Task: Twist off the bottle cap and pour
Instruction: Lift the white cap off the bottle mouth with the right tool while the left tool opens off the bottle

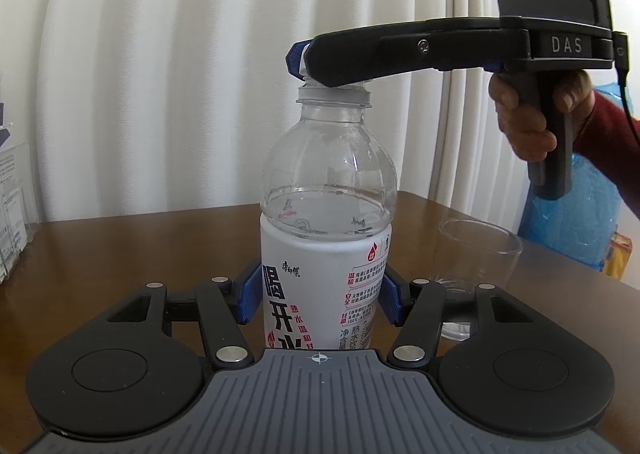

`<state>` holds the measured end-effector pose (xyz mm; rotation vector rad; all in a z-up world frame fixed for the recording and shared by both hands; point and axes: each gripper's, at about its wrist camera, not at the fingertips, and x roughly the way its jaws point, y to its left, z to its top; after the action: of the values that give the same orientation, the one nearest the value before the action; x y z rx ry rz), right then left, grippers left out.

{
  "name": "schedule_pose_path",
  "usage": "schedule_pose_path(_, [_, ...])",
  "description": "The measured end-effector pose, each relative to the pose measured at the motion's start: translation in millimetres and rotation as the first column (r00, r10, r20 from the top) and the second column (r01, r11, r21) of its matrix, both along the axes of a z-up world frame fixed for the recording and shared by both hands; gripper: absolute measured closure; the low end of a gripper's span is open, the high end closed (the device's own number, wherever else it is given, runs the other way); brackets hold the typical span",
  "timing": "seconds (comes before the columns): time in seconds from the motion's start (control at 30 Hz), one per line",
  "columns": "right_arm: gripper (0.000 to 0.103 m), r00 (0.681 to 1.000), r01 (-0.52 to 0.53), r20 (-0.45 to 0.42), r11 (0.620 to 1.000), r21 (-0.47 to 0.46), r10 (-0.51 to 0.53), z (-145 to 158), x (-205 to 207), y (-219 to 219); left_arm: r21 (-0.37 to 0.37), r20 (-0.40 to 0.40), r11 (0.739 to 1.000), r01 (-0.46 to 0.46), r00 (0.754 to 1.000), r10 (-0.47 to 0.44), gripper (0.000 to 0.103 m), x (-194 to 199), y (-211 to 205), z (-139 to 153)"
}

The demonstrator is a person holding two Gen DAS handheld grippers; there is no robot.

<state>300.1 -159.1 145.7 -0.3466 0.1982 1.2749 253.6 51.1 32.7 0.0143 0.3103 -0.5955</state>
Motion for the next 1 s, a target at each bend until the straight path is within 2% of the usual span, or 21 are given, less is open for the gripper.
schedule_pose_path(0.33, [0.071,0.999,0.003,0.055,1.0,0.026,-0.005,18,-4,-6,0.01,0.003,1.0,0.001,1.0,-0.001,0.045,1,-2,1])
schedule_pose_path(0.5, [0.071,0.989,0.141,0.049,0.99,-0.001,-0.141,13,-10,1,0.012,0.004,1.0,-0.011,1.0,0.011,0.045,3,-5,-1])
schedule_pose_path(0.63, [0.071,0.979,0.199,0.031,0.979,0.043,-0.201,11,-23,-2,0.018,0.005,0.999,-0.033,0.999,0.033,0.045,-2,-9,0])
schedule_pose_path(0.73, [0.071,0.966,0.255,0.025,0.965,0.068,-0.257,13,-33,-5,0.014,0.004,0.999,-0.042,0.999,0.042,0.04,-8,-10,1])
schedule_pose_path(0.87, [0.071,0.944,0.327,0.01,0.942,0.072,-0.328,17,-44,-11,0.014,0.019,0.997,-0.077,0.997,0.077,0.019,-17,-13,3])
schedule_pose_path(1.0, [0.071,0.922,0.387,-0.006,0.919,0.074,-0.388,15,-60,-21,0.011,0.019,0.995,-0.101,0.995,0.1,0.012,-24,-14,7])
